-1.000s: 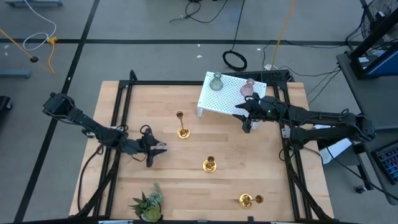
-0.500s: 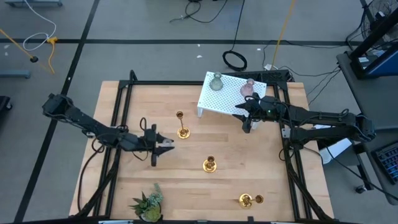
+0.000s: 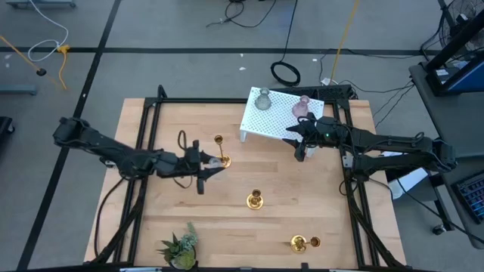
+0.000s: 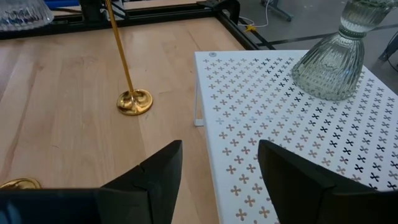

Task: Pick & Place candle stick holders
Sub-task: Put the pink glass candle holder on the shelf

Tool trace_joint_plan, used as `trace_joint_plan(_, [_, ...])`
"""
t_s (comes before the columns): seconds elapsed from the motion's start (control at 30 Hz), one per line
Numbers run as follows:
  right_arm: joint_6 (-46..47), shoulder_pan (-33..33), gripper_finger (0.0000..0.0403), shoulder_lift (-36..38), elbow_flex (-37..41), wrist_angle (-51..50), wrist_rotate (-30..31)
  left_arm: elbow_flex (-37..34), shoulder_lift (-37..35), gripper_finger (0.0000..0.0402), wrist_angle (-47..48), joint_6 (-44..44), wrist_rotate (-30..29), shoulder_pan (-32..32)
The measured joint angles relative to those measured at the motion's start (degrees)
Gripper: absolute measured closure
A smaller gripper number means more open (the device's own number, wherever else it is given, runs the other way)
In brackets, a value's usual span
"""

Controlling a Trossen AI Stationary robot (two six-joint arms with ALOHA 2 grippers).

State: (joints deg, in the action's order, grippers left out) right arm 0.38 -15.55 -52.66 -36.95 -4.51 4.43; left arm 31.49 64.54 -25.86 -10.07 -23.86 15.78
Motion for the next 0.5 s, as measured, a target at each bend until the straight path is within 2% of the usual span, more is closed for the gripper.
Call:
trace_joint_plan(0.13, [0.0,0.0,0.0200,0.0,0.0,0.0,0.0,4.5,5.2,0.0263,-0.9,2.6,1.8,-1.2])
trace_joint_plan(0.27, [0.0,0.0,0.0200,0.0,0.0,0.0,0.0,10.1,10.8,0.0252,-3.4,5.6,0.4,-2.1])
trace_joint_plan(0.5, [0.8,0.0,0.0200,0.0,0.0,0.0,0.1,20.2,19.4,0.0266,-3.9,8.4,0.0,-5.8])
